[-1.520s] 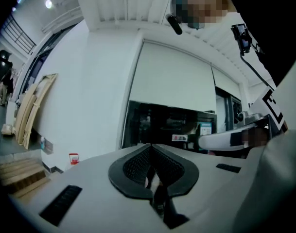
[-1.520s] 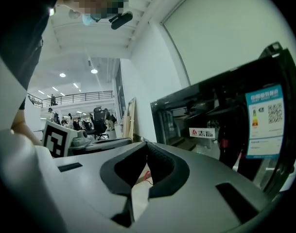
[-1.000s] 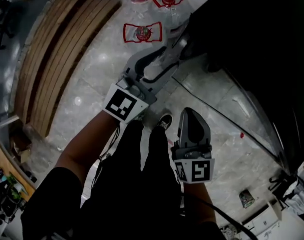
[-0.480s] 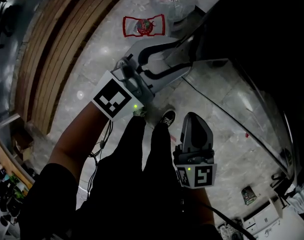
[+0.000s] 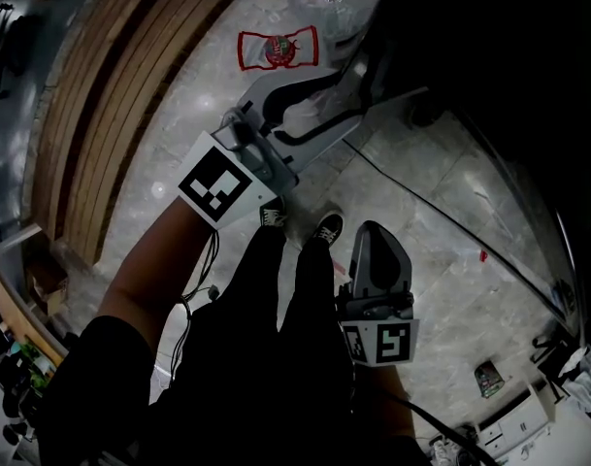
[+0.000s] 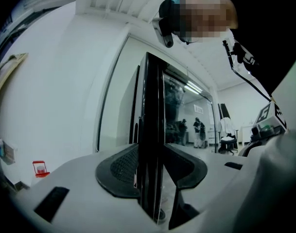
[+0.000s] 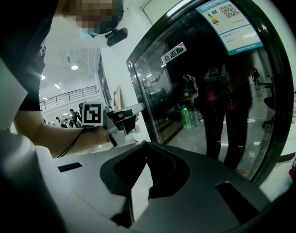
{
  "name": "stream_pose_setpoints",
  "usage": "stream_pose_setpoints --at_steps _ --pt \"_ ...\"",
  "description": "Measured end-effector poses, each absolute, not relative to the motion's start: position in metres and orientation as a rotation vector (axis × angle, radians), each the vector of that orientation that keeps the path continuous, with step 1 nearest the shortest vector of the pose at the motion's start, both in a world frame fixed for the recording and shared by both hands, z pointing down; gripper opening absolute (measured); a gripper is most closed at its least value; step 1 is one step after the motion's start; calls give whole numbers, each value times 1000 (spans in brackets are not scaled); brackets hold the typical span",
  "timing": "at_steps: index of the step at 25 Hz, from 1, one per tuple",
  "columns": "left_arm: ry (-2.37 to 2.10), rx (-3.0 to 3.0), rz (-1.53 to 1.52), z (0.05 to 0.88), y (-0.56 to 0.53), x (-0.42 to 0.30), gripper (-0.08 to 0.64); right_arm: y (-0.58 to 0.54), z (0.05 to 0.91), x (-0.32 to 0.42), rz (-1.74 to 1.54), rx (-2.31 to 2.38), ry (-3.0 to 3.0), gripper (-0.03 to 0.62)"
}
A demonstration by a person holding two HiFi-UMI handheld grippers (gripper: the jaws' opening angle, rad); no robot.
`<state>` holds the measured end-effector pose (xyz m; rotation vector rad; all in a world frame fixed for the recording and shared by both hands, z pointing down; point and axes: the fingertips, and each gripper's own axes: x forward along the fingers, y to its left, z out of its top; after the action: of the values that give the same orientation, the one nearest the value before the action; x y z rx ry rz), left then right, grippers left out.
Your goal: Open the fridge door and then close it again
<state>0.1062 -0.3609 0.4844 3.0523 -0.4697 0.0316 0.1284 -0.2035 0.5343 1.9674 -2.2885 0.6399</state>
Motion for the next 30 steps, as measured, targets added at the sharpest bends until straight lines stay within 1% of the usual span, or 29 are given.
stream_pose_setpoints --at_steps 5,13,18,24,30 --pt "-515 3050 -28 475 -329 80 149 -192 525 125 617 1932 -2318 15" --pt "-755 3017 41 476 -250 36 132 -160 518 101 608 1824 -2387 15" --pt "-832 2964 103 477 -213 20 127 -146 508 88 598 1763 -2443 15" --pt "-861 2955 139 475 -201 15 126 -143 496 83 562 1705 -2480 15" --pt "-861 2959 160 477 -207 17 123 -146 489 91 567 1747 -2482 15"
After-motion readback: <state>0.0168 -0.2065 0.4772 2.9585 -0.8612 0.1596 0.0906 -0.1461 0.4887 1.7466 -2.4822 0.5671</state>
